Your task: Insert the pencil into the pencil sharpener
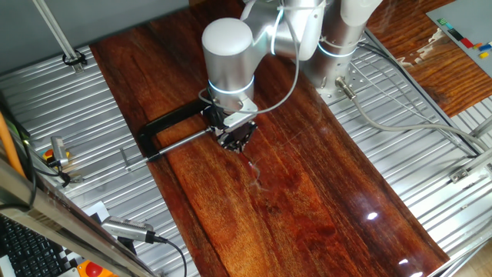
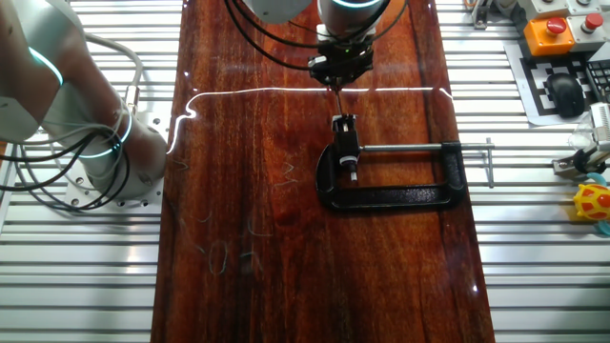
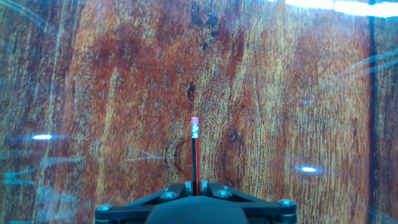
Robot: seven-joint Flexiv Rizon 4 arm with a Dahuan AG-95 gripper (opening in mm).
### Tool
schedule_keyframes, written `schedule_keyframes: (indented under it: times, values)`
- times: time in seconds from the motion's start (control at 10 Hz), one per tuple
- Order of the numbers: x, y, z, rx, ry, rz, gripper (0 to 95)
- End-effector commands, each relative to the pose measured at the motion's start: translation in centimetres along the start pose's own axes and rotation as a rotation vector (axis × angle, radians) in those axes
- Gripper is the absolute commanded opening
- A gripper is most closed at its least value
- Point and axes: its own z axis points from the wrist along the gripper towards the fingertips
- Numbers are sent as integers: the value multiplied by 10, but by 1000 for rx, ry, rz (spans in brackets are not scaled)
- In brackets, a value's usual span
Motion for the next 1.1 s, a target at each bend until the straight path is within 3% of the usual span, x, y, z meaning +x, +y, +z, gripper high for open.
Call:
schedule_keyframes:
  times: [0.1,1.1]
  values:
    - [3,2,-2,-1,1,-1,0]
    - [31,-1,-5,-4,8,-37,0]
